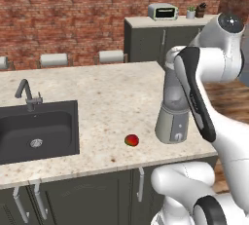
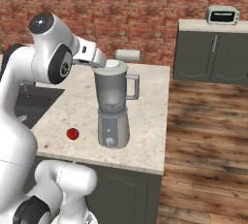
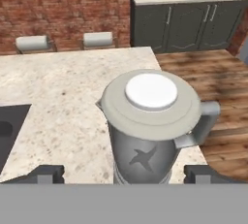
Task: Open the blender lid, put the mango in the blender, close the lid, and start the blender.
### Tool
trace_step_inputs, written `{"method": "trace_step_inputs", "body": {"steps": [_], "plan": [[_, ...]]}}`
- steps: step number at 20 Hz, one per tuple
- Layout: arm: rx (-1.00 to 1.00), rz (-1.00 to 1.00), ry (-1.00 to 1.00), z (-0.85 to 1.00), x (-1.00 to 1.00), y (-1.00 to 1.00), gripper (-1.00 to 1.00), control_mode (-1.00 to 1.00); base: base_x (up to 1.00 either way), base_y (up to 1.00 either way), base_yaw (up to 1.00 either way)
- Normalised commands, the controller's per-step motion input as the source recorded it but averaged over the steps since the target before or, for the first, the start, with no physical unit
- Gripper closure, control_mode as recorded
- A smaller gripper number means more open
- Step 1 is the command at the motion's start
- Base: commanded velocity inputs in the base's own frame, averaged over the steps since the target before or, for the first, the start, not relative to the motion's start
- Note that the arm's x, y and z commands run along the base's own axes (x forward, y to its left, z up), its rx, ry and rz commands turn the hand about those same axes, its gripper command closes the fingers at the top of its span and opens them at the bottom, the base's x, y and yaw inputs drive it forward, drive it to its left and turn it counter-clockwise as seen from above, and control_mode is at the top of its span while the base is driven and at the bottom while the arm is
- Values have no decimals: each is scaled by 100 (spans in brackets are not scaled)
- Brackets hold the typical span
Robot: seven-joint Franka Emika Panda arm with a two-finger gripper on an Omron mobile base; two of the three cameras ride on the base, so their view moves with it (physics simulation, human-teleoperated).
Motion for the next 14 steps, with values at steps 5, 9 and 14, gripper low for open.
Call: {"method": "trace_step_inputs", "body": {"steps": [5,9,14], "plan": [[0,-7,3,-1,42,-52,-100,-100,0,0,0],[0,0,4,-27,46,-13,-100,-100,0,0,0],[0,0,3,-36,40,-1,-100,-100,0,0,0]]}}
